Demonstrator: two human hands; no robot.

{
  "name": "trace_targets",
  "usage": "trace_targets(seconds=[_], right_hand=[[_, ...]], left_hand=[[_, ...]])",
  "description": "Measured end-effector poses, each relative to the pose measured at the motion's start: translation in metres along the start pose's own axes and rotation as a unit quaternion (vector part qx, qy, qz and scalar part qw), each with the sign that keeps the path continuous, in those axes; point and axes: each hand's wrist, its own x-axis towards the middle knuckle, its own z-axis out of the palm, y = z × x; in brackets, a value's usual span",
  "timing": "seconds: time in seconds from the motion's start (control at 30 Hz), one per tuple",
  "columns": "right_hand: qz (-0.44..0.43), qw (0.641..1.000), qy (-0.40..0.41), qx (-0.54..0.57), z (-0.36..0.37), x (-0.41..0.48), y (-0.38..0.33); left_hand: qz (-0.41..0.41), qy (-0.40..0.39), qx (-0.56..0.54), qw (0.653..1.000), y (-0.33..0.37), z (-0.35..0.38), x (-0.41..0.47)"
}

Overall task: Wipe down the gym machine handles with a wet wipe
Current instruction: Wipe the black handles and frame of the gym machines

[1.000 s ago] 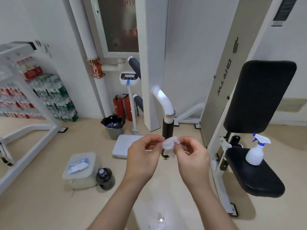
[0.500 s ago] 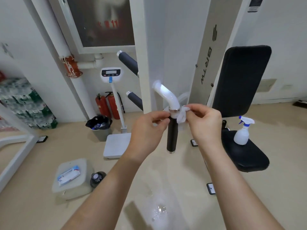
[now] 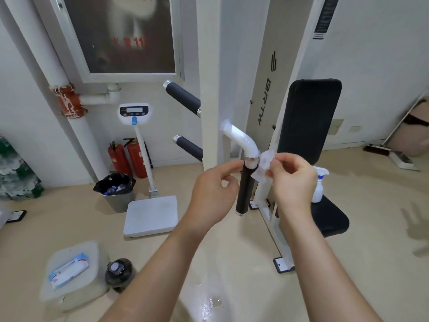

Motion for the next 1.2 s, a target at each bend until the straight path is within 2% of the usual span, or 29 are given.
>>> trace_targets(seconds=[0.17,0.27,0.47,0.57,0.63,0.77,1.1,1.2], right_hand=[[-0.180,0.978,-0.078,-0.070,0.012,-0.007,-0.011],[-0.212,0.968,-0.090,-0.095,0.015,-0.008,-0.004],[-0.188,0.976,-0.089,-0.062,0.012,-0.004,0.002],[-0.183,0.977,-0.081,-0.072,0.012,-0.009,0.014],[-0.181,0.976,-0.088,-0.081,0.012,-0.012,0.019],[-0.137,0.982,-0.108,-0.067,0.013,-0.017,0.018],[0.001,0.986,-0.161,-0.036,0.004,-0.012,0.013],[-0.004,0.989,-0.140,-0.048,0.003,-0.011,0.012]], left_hand=[[0.002,-0.019,-0.062,0.998,-0.004,-0.001,0.006],[-0.006,-0.030,-0.062,0.998,-0.009,-0.003,0.010],[0.000,-0.062,-0.080,0.995,-0.011,-0.004,0.011],[-0.001,-0.069,-0.159,0.985,-0.009,-0.002,0.011],[-0.018,-0.042,-0.182,0.982,-0.008,0.001,0.013],[-0.015,0.050,-0.086,0.995,-0.012,0.014,0.019],[0.045,0.144,0.011,0.988,-0.030,0.027,0.016],[0.074,0.102,0.031,0.992,-0.028,0.033,0.004]])
